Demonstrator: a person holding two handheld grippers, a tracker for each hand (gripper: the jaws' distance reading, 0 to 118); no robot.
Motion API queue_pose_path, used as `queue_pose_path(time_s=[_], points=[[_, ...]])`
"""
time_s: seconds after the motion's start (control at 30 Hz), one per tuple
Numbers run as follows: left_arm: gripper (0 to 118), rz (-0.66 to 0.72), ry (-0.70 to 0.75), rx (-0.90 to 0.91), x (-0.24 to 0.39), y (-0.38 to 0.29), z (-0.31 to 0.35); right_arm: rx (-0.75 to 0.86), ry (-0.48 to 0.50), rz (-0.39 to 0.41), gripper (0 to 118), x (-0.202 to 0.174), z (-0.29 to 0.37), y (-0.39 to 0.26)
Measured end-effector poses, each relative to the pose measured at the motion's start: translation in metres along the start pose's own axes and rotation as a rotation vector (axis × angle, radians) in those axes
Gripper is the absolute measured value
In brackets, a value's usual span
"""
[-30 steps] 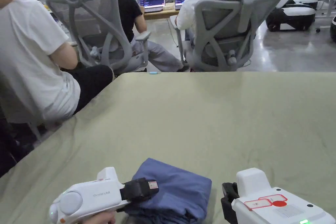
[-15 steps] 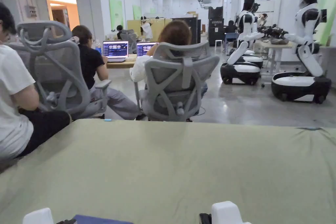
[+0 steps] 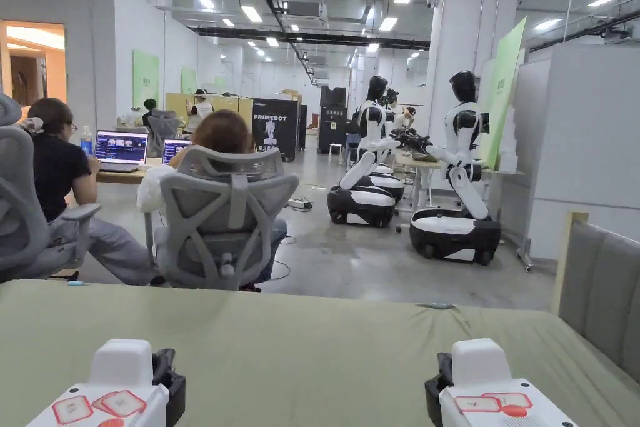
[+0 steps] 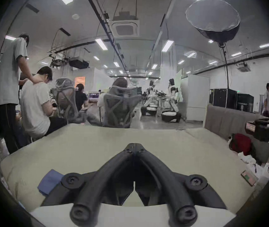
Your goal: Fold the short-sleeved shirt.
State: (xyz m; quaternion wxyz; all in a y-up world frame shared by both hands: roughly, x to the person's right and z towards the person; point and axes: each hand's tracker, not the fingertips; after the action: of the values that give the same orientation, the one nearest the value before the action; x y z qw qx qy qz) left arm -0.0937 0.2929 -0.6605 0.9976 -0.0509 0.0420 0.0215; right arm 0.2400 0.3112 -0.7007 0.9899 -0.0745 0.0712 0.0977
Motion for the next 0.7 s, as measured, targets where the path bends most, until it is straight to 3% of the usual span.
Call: queue_pose_path(time_s=[0.3,0.37,0.4,0.47,0.5,0.53,0.57,0.6,0.7], points=[[0,-0.01,-0.01,0.005,0.022,0.003,0.023,-0.01,-0.02,0.001,1,0.009,0.012,-0.018],[0,-0.022,-0.009,0.005,0.021,0.002,0.025,-0.012,-0.015,-0.011,4,0.008,0.011,-0.018],[5,-0.026,-0.009,0.011,0.02,0.001,0.027,-0.009,-0.007,-0.023,9,0.008,0.012,-0.019],[49,-0.032,-0.012,0.018,0.018,0.001,0.029,-0.013,0.007,-0.049,36,0.007,0.011,-0.02],[74,-0.033,-0.016,0.02,0.016,0.001,0.029,-0.018,0.014,-0.058,57,0.006,0.011,-0.02],[105,-0.031,-0.018,0.021,0.015,0.001,0.03,-0.023,0.024,-0.067,88,0.005,0.011,-0.021],[118,-0.023,-0.019,0.025,0.015,0.001,0.03,-0.024,0.031,-0.071,109,0.005,0.011,-0.023],[117,-0.018,-0.025,0.04,0.015,-0.001,0.031,-0.025,0.034,-0.077,118,0.005,0.01,-0.024],[118,-0.024,-0.039,0.049,0.016,0.001,0.033,0.013,0.028,-0.098,118,0.004,0.014,-0.025]])
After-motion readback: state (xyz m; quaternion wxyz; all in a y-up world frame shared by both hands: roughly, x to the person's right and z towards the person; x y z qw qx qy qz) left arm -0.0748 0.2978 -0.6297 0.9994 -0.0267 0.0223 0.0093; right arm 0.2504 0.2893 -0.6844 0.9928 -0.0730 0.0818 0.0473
